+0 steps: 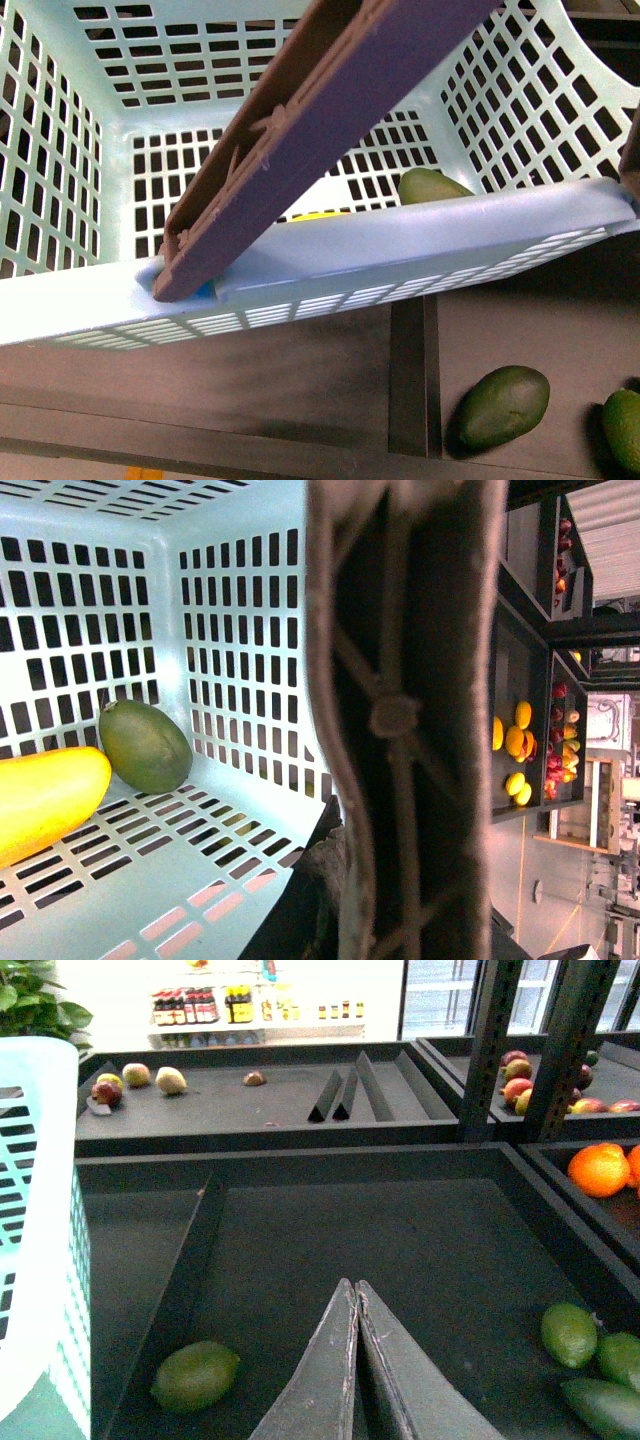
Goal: Pick mango and avocado into basket
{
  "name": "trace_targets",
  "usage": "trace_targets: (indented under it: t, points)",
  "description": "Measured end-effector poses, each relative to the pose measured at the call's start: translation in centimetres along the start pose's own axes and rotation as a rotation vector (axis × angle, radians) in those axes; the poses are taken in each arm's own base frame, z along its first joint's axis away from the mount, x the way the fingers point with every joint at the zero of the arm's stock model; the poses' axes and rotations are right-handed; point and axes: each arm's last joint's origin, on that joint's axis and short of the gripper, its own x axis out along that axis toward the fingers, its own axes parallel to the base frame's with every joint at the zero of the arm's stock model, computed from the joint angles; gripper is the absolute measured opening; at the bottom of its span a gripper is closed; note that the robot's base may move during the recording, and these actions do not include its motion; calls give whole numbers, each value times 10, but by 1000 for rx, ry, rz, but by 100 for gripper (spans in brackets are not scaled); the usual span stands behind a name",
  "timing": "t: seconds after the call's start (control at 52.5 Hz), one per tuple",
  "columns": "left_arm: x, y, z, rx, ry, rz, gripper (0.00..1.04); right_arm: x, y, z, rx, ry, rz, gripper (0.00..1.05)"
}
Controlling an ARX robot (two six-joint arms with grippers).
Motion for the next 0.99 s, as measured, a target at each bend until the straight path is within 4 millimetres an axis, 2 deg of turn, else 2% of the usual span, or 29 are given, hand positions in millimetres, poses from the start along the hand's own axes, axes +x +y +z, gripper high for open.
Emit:
trace_targets:
  t: [0.99]
  points:
    - [0,0,0,0,0,0,5,-28,0,-2,0,1,-1,2]
